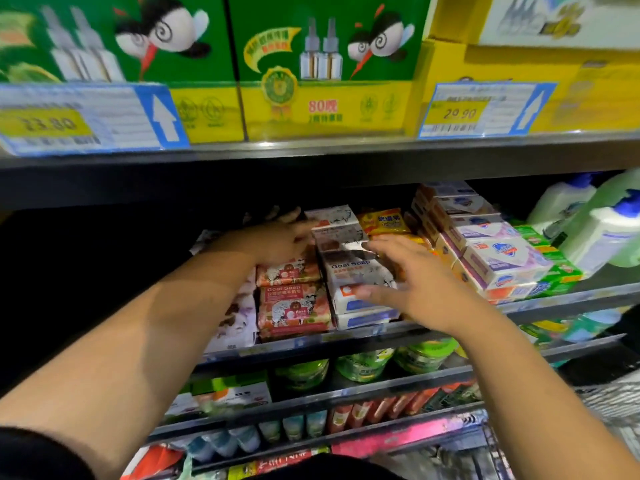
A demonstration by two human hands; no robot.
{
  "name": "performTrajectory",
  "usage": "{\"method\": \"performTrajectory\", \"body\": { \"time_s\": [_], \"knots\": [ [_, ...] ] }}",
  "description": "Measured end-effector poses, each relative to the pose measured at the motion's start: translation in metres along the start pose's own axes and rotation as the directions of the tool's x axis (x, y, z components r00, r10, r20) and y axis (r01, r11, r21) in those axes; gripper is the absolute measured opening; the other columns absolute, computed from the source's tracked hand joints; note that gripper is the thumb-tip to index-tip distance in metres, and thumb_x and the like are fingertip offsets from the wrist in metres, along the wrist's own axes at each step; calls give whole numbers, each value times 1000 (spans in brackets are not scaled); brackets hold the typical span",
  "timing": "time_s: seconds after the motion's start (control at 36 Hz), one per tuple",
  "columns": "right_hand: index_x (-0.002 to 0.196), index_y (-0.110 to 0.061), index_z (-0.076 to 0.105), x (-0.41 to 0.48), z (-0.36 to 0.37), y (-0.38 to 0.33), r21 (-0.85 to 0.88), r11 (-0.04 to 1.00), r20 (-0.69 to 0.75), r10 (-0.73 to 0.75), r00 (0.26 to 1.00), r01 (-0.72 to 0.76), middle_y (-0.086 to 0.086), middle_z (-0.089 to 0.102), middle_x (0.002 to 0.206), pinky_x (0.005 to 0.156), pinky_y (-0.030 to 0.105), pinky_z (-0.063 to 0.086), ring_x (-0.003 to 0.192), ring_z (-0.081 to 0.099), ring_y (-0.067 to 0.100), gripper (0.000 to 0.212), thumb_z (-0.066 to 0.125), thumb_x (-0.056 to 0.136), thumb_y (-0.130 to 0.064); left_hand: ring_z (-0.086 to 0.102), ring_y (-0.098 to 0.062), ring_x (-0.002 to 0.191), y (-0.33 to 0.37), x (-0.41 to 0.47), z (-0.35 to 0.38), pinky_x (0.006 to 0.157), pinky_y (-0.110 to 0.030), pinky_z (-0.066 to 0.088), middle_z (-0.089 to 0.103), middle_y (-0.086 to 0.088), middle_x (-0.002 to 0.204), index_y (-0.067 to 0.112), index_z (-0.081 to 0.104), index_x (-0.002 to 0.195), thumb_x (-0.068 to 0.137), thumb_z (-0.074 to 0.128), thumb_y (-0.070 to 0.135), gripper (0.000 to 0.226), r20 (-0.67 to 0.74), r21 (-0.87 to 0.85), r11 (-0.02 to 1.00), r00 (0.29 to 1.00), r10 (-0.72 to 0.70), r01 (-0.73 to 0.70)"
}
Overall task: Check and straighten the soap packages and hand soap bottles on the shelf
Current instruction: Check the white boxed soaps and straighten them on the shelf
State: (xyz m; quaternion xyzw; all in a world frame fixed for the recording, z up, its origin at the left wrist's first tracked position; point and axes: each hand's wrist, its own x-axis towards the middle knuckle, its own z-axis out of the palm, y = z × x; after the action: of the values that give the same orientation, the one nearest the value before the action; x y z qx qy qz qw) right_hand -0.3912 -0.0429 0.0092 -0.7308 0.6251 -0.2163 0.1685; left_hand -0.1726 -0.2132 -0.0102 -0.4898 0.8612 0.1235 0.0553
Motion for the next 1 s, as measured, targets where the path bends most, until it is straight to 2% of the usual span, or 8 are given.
{"method": "performTrajectory", "body": {
  "time_s": [0.11, 0.22, 0.33, 0.47, 0.61, 0.72, 0.86, 1.0],
  "knots": [
    [126, -33, 63, 28, -1, -28, -11, 999, 76, 43, 996, -42, -18, 62, 124, 104, 28, 40, 124, 53, 9, 63, 62, 78, -74, -8, -30, 152, -28, -34, -1, 120, -60, 2, -5, 7, 166, 60, 12, 147, 101, 35, 55, 52, 2, -14, 999, 999, -37, 37],
    [147, -32, 43, 50, 5, -67, -261, 964, 242, 18, 970, 47, -11, 51, 145, 103, 17, 33, 137, 43, 14, 58, 48, 96, -60, -7, -29, 152, -61, -70, 5, 118, -63, 1, -3, 10, 166, 53, 19, 150, 96, 31, 66, 57, 7, -10, 994, 994, -111, 111],
    [149, -34, 39, 64, 19, -112, -334, 928, 312, -59, 948, 167, -8, 51, 146, 97, 23, 38, 134, 47, 21, 57, 47, 98, -58, -2, -13, 151, -93, -118, 13, 123, -40, 5, 4, 14, 164, 47, 19, 153, 89, 19, 75, 69, -92, -77, 997, 995, -25, 18],
    [140, -40, 45, 91, 56, -153, -298, 906, 354, -187, 916, 300, -6, 49, 148, 93, 28, 42, 130, 49, 22, 53, 57, 91, -59, 23, -24, 149, -133, -170, 34, 118, -42, 27, 25, 6, 162, 44, 24, 152, 74, 14, 84, 88, -128, -110, 976, 971, -201, 187],
    [138, -29, 52, 110, 98, -185, -227, 915, 448, -204, 870, 332, 0, 55, 135, 96, 34, 49, 120, 55, 23, 49, 60, 94, -49, 34, -19, 142, -161, -221, 56, 114, -38, 34, 33, 10, 156, 39, 33, 151, 79, 44, 82, 84, 16, -275, 912, 950, -311, 303],
    [145, -25, 47, 116, 121, -195, -249, 907, 446, -205, 871, 341, 2, 47, 143, 100, 30, 43, 127, 47, 23, 57, 58, 95, -51, 38, -15, 140, -172, -236, 65, 111, -37, 38, 34, 9, 156, 39, 36, 149, 56, 32, 102, 113, -52, -433, 856, 940, -337, 283],
    [144, -23, 50, 113, 129, -193, -294, 896, 436, -185, 880, 334, 2, 32, 157, 112, 27, 30, 144, 31, 20, 51, 50, 100, -49, 45, -8, 127, -171, -223, 59, 94, -17, 37, 47, 12, 138, 28, 44, 146, 76, 80, 51, 82, -29, -553, 789, 940, -341, 269],
    [140, -8, 54, 112, 138, -190, -194, 948, 396, -160, 904, 253, 15, 40, 152, 107, 13, 21, 140, 41, 27, 56, 62, 95, -41, 48, -3, 117, -172, -215, 50, 86, -19, 40, 54, 14, 126, 28, 60, 129, 69, 70, 68, 73, -152, -344, 927, 966, -209, 147]
  ]
}}
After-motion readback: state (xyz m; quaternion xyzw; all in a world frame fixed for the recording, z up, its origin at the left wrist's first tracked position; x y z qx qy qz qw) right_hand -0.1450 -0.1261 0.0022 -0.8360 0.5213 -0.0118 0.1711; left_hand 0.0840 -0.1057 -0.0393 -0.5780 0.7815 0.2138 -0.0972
